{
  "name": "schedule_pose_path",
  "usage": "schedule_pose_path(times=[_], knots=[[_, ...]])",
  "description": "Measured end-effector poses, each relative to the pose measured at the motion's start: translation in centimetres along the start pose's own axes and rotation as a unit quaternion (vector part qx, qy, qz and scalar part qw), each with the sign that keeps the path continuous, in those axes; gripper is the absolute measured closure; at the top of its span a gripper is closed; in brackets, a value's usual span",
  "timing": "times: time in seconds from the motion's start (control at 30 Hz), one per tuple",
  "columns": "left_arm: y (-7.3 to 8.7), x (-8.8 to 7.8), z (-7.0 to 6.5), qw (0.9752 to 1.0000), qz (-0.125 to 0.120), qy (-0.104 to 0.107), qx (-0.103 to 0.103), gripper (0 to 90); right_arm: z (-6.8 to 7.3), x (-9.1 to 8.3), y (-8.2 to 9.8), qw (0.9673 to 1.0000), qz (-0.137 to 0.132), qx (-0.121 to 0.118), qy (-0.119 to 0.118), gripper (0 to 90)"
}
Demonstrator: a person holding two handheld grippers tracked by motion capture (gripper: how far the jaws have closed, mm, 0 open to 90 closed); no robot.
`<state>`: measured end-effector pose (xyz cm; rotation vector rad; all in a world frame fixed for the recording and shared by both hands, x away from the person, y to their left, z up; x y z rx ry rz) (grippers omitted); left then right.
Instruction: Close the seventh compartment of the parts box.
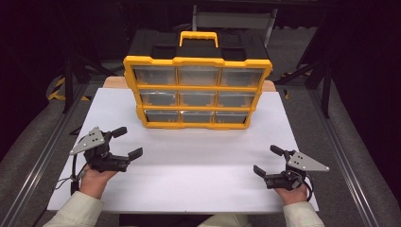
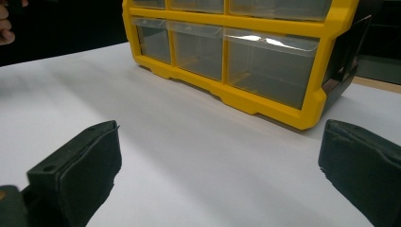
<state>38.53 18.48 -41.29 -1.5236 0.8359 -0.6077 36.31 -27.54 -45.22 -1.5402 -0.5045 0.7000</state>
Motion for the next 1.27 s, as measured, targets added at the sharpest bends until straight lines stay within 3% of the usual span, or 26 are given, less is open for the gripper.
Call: schedule_pose_path(times=[0.17, 0.57, 0.7, 0.87, 1.03, 1.27], knots=[[1.1, -1.6, 0.4, 0.9999, -0.007, -0.010, -0.002, 0.4, 0.1, 0.1, 0.0, 1.0000, 0.000, -0.004, -0.001, 0.0], [3.9, -4.1, 1.2, 0.9989, -0.014, -0.039, 0.023, 0.3, 0.0, 0.2, 0.3, 0.9997, 0.010, -0.023, 0.001, 0.0], [4.6, -4.5, 1.5, 0.9978, -0.003, -0.053, 0.039, 0.4, 0.2, 0.5, 0.5, 0.9992, 0.019, -0.036, 0.000, 0.0], [5.2, -4.7, 1.7, 0.9971, 0.005, -0.064, 0.041, 0.4, 0.3, 0.7, 0.7, 0.9985, 0.027, -0.048, -0.001, 0.0], [5.8, -4.7, 1.9, 0.9971, 0.014, -0.064, 0.040, 0.5, 0.3, 0.8, 1.0, 0.9985, 0.035, -0.041, -0.002, 0.0], [5.8, -4.8, 2.0, 0.9973, 0.007, -0.065, 0.035, 0.5, 0.3, 0.9, 1.0, 0.9986, 0.036, -0.038, -0.005, 0.0]])
Point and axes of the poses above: each handheld gripper's, and its own axes: x roughly forward along the jaws, y roughly out of its underside, z roughly to its left, the point moved 7 cm from there along x, roughly forward along the jaws, and after that the axes turned 7 degrees about -z, right-handed, at the moved point
